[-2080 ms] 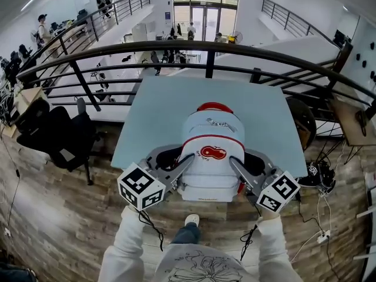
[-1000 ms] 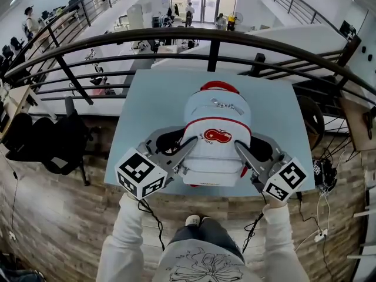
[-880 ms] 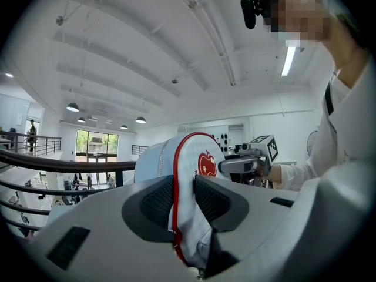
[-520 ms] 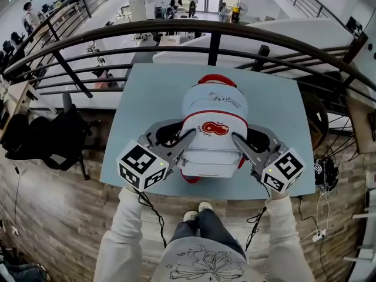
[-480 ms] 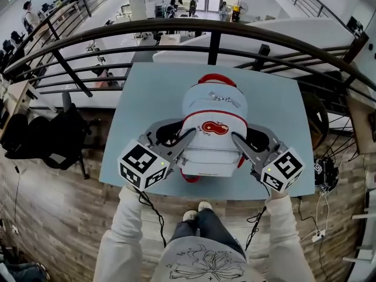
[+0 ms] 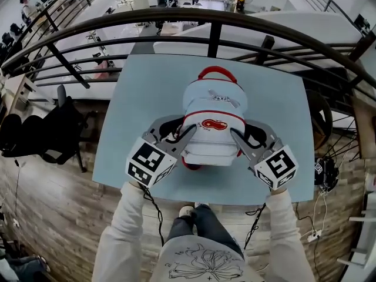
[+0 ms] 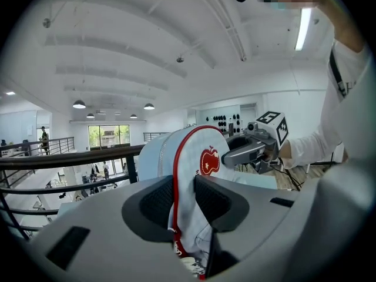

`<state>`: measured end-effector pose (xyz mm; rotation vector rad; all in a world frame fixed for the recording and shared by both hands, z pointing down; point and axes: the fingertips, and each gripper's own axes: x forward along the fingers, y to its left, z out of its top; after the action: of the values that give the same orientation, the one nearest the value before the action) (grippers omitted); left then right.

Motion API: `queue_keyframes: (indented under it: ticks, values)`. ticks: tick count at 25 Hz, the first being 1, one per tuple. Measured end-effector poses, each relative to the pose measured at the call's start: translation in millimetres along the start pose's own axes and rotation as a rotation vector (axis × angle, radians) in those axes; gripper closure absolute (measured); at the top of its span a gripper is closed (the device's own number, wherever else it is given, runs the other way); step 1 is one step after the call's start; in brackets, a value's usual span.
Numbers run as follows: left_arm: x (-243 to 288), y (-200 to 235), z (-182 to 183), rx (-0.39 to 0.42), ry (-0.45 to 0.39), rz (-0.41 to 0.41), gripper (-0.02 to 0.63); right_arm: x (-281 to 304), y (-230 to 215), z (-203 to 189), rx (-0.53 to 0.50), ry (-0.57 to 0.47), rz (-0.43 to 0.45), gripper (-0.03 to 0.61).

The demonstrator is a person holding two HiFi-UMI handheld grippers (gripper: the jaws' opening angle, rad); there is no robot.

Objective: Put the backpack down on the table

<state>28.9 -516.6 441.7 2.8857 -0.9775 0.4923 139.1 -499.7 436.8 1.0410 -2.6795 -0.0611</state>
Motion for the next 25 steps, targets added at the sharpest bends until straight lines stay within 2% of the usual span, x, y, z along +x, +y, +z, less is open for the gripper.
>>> queue_keyframes:
  ticks: [4, 12, 25]
  values:
    - [15.3, 10.1, -14.8, -0.004, 0.025, 0.027, 0.499, 13.3, -8.7, -15.9, -0.062, 0.032, -0.012, 0.465]
    - [37.2, 21.9, -37.9, -0.012, 0.039, 0.051, 0.497, 29.7, -19.6, -43.5, -0.078, 0.019, -0.008, 0.464]
    - [54.5, 22.9, -68.1, -0.053, 0.07, 0.053, 0.497, 41.8, -24.2, -68.4, -0.038, 0.016, -0.003, 0.462]
